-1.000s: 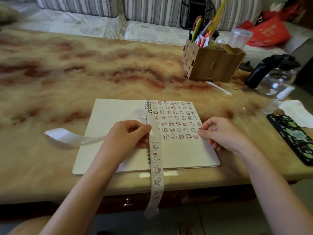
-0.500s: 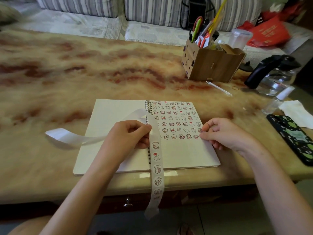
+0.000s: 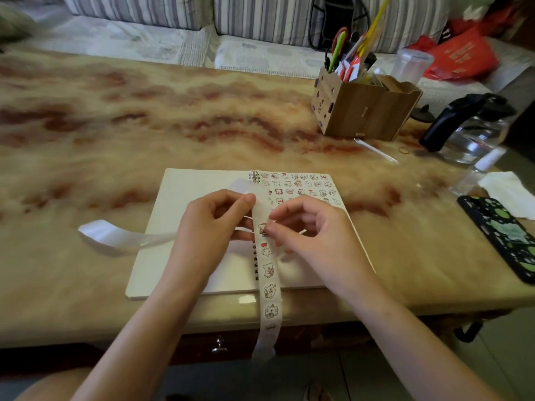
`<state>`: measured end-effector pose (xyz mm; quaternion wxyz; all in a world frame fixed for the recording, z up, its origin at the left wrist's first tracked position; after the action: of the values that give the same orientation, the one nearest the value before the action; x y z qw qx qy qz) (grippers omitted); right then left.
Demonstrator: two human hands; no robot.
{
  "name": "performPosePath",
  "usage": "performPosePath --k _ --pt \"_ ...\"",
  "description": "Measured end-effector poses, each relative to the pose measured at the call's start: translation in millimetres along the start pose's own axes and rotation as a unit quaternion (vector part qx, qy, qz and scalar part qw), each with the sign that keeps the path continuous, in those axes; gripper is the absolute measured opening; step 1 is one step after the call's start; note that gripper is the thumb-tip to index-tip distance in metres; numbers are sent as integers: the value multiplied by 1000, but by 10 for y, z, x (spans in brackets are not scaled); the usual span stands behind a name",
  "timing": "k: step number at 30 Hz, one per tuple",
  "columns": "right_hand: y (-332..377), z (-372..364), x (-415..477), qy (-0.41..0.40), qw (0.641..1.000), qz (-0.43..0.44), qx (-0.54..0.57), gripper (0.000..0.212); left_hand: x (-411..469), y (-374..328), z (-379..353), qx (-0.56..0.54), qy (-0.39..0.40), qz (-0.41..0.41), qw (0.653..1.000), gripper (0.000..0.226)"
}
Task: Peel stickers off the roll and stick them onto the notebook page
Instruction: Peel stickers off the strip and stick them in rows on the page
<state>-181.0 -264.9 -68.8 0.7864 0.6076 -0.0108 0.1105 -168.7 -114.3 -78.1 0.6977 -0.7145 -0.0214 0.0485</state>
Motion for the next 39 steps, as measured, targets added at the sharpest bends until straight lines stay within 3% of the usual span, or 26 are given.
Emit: performPosePath --k 8,14,25,39 --pt "-16 28 29 -24 1000 -3 10 19 -5 10 -10 -7 32 29 999 30" --pt "-5 61 37 -37 999 7 -7 14 -18 14 -18 4 61 55 997 10" --pt "-1 78 29 -42 999 21 -16 14 -22 7 2 9 98 49 994 17" --pt "-9 67 4 -50 986 73 -144 13 -32 10 -12 7 79 66 995 17"
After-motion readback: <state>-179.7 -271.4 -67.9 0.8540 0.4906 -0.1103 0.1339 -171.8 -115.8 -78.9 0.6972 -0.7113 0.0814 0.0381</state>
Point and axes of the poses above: each hand's wrist, its own x-axis towards the middle knuckle, its own z-axis out of the back of the hand, y = z × x, the point moved 1 cm from there along x, towards the middle knuckle, and after that the axes turned 2 degrees about z, right-handed, at the moved point
